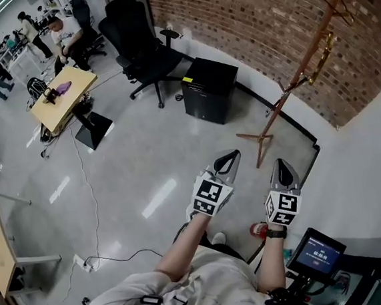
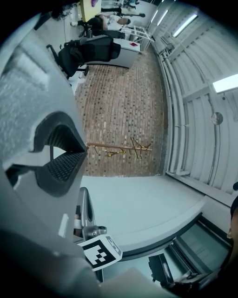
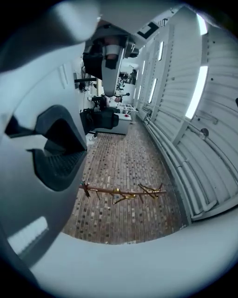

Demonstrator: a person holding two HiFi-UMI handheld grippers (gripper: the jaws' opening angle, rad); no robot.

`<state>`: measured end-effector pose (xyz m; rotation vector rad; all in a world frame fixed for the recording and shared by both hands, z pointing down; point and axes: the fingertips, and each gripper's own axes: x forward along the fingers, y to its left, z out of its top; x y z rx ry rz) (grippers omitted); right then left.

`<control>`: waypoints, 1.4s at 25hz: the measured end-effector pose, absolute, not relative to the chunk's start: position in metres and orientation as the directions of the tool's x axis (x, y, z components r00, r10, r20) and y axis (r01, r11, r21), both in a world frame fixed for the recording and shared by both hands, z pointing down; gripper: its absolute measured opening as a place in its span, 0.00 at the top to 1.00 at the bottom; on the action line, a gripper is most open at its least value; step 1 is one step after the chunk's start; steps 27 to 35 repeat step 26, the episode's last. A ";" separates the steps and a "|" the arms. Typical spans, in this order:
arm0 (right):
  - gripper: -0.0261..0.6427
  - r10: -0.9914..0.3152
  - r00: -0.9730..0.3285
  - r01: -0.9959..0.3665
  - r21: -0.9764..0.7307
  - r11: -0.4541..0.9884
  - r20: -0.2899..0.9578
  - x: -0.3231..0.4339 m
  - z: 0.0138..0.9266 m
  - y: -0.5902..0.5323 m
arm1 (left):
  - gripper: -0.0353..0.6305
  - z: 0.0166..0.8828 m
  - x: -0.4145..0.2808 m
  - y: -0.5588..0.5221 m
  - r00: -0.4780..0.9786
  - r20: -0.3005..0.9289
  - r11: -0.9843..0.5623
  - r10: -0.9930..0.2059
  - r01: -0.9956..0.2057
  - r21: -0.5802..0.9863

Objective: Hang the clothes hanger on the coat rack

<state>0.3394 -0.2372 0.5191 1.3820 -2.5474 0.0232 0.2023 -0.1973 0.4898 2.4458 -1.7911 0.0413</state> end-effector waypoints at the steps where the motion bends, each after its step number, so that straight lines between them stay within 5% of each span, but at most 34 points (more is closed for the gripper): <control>1: 0.96 -0.824 -0.524 -0.830 0.088 0.551 0.217 0.341 0.520 -0.229 | 0.95 0.489 0.208 -0.193 0.313 0.083 -0.309 -0.946 -0.949 0.058; 10: 0.96 -0.849 -0.528 -0.848 0.057 0.526 -0.027 0.296 0.406 -0.204 | 0.95 0.392 0.220 -0.187 0.467 -0.058 -0.458 -0.883 -0.881 -0.117; 15: 0.96 -0.805 -0.587 -0.808 0.121 0.577 -0.083 0.274 0.382 -0.221 | 0.95 0.379 0.201 -0.212 0.409 -0.098 -0.404 -0.907 -0.912 -0.068; 26: 0.96 -0.853 -0.521 -0.852 0.066 0.519 -0.027 0.372 0.611 -0.341 | 0.95 0.592 0.304 -0.337 0.494 -0.037 -0.490 -0.869 -0.867 -0.087; 35: 0.96 -0.853 -0.521 -0.852 0.066 0.519 -0.027 0.372 0.611 -0.341 | 0.95 0.592 0.304 -0.337 0.494 -0.037 -0.490 -0.869 -0.867 -0.087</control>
